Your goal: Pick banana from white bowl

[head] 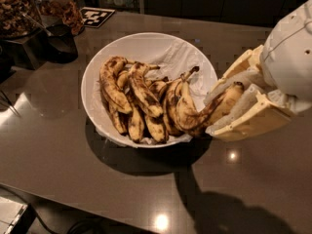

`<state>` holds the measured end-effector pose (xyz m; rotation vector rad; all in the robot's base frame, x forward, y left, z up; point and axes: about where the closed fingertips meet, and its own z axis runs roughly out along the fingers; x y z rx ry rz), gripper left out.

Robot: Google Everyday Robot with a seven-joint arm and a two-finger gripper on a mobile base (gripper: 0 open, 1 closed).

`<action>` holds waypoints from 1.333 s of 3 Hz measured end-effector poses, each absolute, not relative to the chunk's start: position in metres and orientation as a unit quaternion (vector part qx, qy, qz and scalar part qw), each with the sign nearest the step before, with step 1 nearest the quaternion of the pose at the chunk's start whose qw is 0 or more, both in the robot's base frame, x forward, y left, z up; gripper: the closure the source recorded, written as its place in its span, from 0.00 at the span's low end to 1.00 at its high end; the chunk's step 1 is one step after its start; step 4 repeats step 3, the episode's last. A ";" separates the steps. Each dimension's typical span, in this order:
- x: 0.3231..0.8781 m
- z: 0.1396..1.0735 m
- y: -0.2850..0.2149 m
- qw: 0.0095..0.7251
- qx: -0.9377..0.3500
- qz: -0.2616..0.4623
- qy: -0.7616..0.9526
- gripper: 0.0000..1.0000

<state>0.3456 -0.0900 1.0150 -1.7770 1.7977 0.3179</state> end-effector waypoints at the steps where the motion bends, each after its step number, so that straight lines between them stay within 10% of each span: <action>1: 0.343 1.016 -0.089 0.294 -0.668 0.119 0.673 1.00; 4: 0.326 1.036 -0.083 0.304 -0.679 0.115 0.659 1.00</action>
Offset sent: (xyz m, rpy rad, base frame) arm -0.0032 0.0065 0.0038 -0.0064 -0.0033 0.0398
